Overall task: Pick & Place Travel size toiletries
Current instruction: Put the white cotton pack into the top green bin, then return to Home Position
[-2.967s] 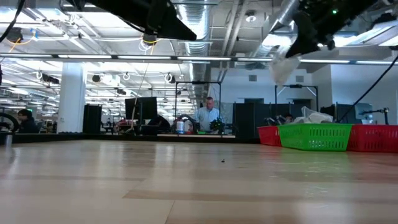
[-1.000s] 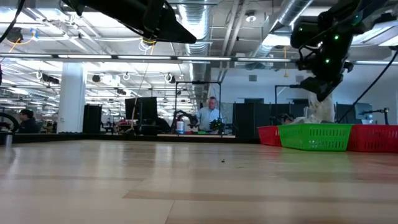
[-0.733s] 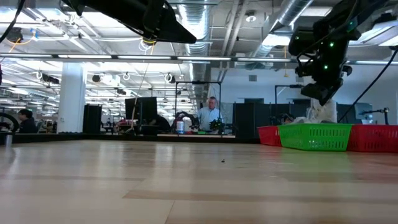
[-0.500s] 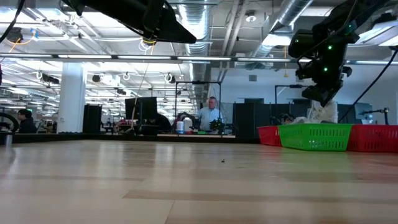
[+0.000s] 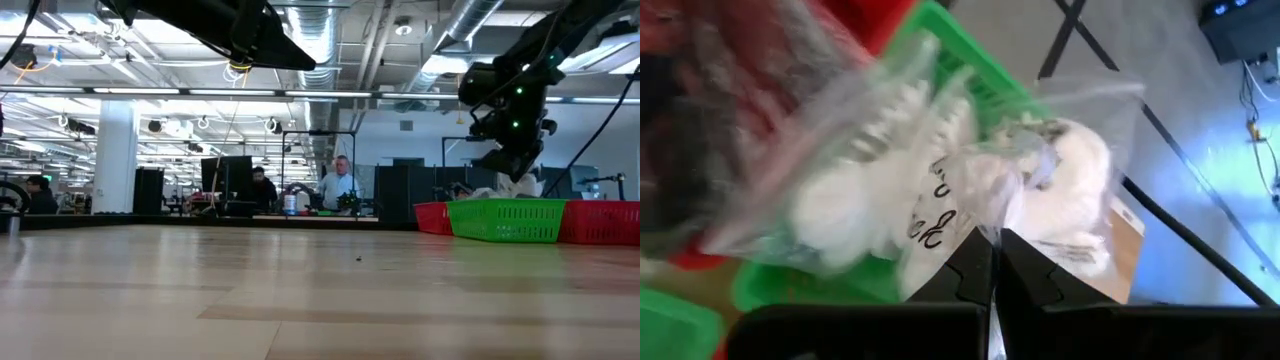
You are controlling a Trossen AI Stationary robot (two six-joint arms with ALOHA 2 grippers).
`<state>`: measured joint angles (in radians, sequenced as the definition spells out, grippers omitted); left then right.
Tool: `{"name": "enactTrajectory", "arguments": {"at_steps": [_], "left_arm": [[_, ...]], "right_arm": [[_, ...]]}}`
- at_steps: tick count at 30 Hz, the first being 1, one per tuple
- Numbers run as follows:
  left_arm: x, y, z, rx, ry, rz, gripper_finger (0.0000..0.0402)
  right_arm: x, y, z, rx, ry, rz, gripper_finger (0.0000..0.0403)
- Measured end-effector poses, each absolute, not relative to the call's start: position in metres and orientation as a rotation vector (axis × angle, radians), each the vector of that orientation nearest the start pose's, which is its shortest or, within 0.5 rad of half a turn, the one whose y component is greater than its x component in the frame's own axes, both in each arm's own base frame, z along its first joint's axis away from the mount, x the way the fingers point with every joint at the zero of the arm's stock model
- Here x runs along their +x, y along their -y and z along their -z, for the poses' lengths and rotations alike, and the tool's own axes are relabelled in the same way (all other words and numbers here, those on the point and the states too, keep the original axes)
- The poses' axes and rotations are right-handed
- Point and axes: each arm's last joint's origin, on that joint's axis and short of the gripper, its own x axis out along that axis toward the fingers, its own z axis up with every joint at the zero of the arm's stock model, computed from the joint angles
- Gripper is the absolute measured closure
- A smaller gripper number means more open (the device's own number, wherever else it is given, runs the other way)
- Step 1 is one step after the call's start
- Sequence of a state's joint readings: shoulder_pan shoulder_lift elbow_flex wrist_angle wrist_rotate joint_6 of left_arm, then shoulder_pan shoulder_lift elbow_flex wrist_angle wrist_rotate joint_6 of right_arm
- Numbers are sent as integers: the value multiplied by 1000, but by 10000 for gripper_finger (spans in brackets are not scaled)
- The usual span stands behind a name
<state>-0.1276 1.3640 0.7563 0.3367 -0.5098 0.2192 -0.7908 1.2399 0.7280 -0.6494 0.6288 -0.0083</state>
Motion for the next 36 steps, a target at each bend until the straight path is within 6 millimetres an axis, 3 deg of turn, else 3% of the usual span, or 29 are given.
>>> {"name": "enactTrajectory", "arguments": {"at_steps": [17, 30, 36], "left_arm": [[290, 23, -246, 303, -306, -351, 320], [290, 23, -246, 303, -307, -351, 320], [290, 23, -246, 303, -307, -351, 320]], "right_arm": [[144, 173, -196, 80, -1235, 1240, 396], [148, 165, -203, 73, -1183, 1239, 283], [146, 154, -219, 58, -1086, 1236, 249]]}}
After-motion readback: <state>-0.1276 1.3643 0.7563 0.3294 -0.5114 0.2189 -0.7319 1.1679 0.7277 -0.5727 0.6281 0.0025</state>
